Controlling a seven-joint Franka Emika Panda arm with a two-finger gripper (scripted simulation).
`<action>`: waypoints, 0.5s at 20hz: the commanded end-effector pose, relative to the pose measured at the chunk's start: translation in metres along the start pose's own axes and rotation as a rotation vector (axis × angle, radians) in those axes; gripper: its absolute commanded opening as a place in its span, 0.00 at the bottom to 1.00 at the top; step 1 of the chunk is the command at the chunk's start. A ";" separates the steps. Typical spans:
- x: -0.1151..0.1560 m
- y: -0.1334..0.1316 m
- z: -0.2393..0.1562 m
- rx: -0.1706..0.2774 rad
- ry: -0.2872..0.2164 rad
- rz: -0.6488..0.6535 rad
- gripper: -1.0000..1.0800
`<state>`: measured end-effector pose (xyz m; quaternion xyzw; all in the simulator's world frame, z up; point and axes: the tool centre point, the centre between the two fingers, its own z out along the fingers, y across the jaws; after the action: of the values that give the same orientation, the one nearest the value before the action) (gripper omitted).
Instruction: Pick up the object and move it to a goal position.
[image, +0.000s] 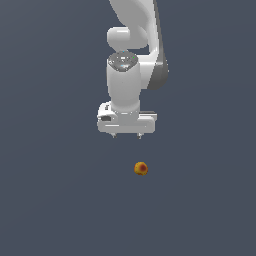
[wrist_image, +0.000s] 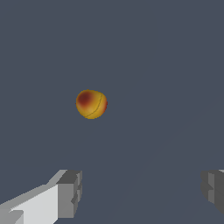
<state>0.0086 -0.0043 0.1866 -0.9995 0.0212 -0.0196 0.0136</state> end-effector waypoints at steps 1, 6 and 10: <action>0.000 0.000 0.000 0.000 0.000 0.000 0.96; -0.001 -0.017 0.003 0.002 -0.001 -0.023 0.96; -0.003 -0.036 0.006 0.003 -0.002 -0.047 0.96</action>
<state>0.0079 0.0259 0.1823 -0.9997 0.0013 -0.0189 0.0147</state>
